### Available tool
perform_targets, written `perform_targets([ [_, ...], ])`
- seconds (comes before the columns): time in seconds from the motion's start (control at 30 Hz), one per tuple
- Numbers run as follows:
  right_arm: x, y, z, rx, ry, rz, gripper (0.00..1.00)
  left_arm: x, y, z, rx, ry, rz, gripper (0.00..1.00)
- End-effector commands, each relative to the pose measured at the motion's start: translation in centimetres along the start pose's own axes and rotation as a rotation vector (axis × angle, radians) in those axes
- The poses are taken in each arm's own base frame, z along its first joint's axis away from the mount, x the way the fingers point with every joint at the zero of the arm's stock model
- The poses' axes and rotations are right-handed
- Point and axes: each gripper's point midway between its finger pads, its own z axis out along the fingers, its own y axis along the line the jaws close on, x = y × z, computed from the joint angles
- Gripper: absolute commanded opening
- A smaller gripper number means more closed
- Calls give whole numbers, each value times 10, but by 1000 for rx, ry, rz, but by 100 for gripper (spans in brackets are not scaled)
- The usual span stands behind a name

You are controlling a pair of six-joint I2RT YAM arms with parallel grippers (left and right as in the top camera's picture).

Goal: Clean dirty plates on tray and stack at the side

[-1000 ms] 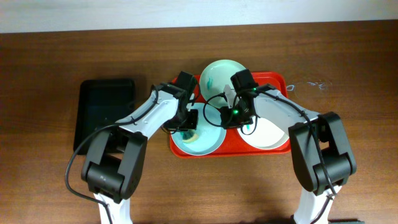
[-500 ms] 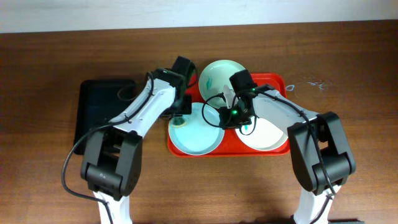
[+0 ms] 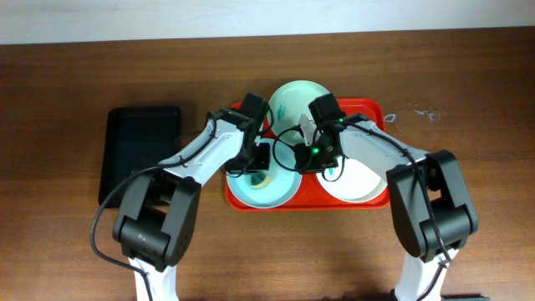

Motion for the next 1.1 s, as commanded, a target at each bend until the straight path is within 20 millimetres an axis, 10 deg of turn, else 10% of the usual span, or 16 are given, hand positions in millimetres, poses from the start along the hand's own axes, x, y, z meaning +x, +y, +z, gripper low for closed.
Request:
perform_targets([
  [0.0,16,-18,16,62,61,20,4,-5,59,-5,-325,-50,10,0],
  [0.2,8,-14,8,59,39,11,4,-18,75,-40,-454,-114,-35,0],
  [0.6,-38,14,-74,184,-48,-67,4,-42,66,-141,-181,-294,-162,0],
  [1.07,-60,91,-226,1078,-343,-404,4,-8,196,-164,-187,-179,-518,0],
])
